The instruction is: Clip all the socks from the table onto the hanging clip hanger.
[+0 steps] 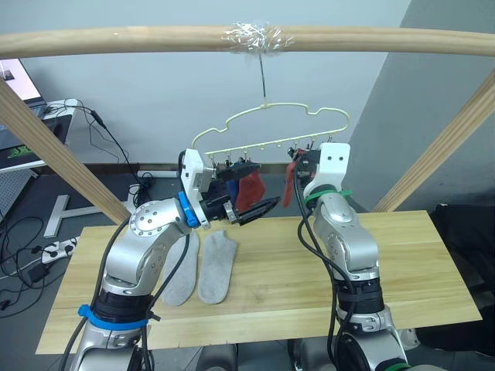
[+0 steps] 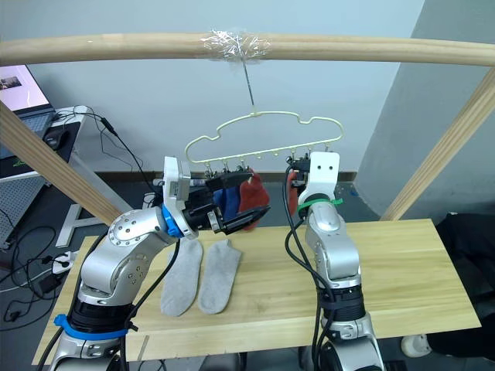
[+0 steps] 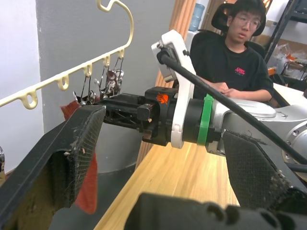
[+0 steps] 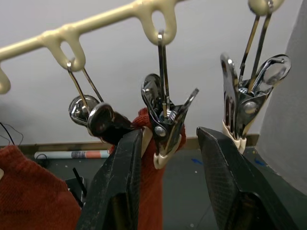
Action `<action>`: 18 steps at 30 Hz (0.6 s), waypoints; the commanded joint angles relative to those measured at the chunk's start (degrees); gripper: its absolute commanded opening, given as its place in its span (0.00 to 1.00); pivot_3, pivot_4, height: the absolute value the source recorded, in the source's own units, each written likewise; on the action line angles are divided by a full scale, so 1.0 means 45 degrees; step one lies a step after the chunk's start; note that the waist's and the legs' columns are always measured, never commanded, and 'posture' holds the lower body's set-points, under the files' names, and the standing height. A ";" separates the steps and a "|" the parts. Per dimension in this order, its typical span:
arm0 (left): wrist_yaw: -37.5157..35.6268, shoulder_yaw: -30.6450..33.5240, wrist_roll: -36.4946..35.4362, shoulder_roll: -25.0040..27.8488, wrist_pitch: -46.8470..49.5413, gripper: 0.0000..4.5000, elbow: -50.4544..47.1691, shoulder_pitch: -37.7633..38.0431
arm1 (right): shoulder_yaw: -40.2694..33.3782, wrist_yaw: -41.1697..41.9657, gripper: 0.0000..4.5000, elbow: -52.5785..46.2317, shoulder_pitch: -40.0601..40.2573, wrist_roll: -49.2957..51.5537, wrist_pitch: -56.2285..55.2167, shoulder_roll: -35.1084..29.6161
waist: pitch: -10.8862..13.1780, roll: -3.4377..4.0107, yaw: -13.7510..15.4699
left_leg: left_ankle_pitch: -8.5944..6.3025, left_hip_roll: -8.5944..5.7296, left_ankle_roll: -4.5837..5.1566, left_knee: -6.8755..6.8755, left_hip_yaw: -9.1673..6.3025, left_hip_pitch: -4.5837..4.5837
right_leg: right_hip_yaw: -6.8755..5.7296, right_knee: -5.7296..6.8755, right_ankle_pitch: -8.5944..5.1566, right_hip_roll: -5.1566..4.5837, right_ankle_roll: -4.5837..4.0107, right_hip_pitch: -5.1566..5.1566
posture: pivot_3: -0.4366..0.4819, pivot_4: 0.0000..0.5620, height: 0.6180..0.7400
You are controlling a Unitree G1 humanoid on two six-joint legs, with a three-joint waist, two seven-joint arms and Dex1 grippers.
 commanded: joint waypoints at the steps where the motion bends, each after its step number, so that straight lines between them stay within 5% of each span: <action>1: 0.0066 0.0108 -0.0188 -0.0049 -0.0114 0.99 -0.0553 0.0053 | 0.0237 -0.0077 0.41 -0.0873 0.0004 -0.0059 0.0186 0.0139 | 0.0000 0.0000 -0.0005 | 0.0000 0.0000 0.0000 0.0000 0.0000 0.0000 | 0.0000 0.0000 0.0000 0.0000 0.0000 0.0000 | 0.64 0.31 1.00; 18: 0.0041 0.0096 -0.0151 -0.0073 -0.0208 0.99 -0.0514 0.0069 | 0.0651 -0.0120 0.41 -0.0980 -0.0643 -0.0252 0.0387 0.0251 | -0.0002 0.0001 -0.0004 | 0.0000 0.0000 0.0000 0.0001 0.0000 0.0000 | -0.0001 0.0001 0.0000 0.0000 0.0000 0.0000 | 0.65 0.30 1.00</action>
